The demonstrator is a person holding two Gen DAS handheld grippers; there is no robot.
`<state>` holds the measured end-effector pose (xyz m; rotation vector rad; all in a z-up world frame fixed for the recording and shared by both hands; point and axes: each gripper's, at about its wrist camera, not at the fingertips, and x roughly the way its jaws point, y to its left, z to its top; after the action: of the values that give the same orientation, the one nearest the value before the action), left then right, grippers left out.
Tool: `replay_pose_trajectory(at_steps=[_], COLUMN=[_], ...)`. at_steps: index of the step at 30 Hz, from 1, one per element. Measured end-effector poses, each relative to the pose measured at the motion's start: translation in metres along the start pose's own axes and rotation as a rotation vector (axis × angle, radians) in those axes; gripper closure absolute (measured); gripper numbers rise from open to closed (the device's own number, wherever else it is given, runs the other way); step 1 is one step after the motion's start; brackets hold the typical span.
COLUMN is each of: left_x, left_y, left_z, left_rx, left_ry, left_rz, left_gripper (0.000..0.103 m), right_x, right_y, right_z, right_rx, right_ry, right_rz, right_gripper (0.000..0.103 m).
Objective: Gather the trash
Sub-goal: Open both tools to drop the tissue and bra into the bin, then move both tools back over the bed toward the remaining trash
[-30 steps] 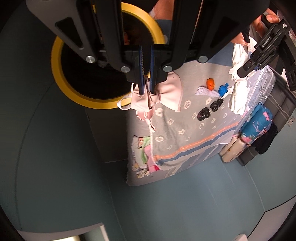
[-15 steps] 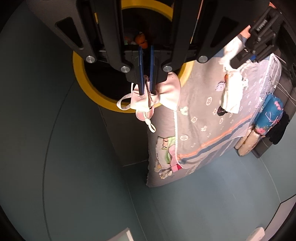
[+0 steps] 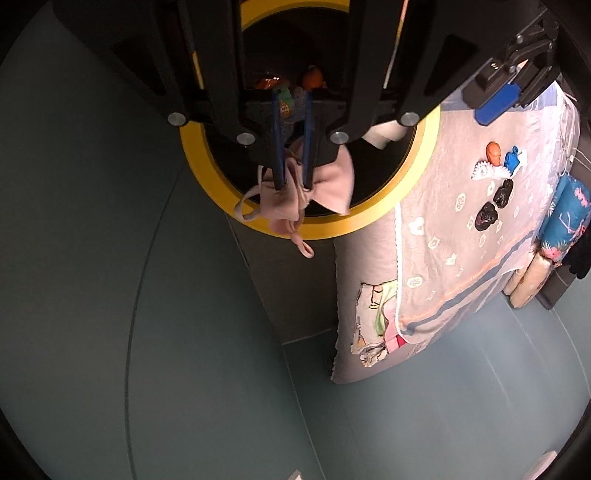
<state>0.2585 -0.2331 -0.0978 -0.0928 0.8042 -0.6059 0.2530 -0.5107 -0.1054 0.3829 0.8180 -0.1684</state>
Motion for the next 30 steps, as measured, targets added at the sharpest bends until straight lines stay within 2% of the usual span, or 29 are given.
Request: replay_pose_trajectory(at_steps=[2,4,5,10,15,18,30], left_x=[-0.003,-0.008,-0.011,-0.027,-0.049,-0.062,-0.115], left_y=[0.005,0.012,0.014,0.035,0.067,0.089,0.196], left_z=[0.001,0.002,0.003,0.008,0.013,0.016,0.015], left_rx=[-0.015,-0.028,-0.031,-0.058,-0.099,-0.118,-0.232], left_ry=[-0.005,-0.015,-0.02,-0.059,-0.104,-0.131,-0.19], left_rz=[-0.004,0.005,0.009,0.045,0.107,0.157,0.336], left_gripper=[0.049,0.046,0.046,0.038,0.03,0.026,0.023], right_x=[0.0,-0.001,-0.002,-0.008,-0.014,-0.017,-0.002], right_y=[-0.001,-0.001,-0.001,0.01,0.03,0.048,0.144], right_z=[0.0,0.0,0.0,-0.001,-0.001,-0.001,-0.009], right_rx=[0.005,0.009,0.011,-0.003,-0.027,-0.059,-0.183], right_ry=[-0.006,-0.006,-0.009,-0.021,-0.038,-0.051,-0.033], right_rz=[-0.002,0.004,0.01,0.002,0.028,0.046,0.19], right_gripper=[0.089,0.079,0.071,0.068,0.046,0.039,0.034])
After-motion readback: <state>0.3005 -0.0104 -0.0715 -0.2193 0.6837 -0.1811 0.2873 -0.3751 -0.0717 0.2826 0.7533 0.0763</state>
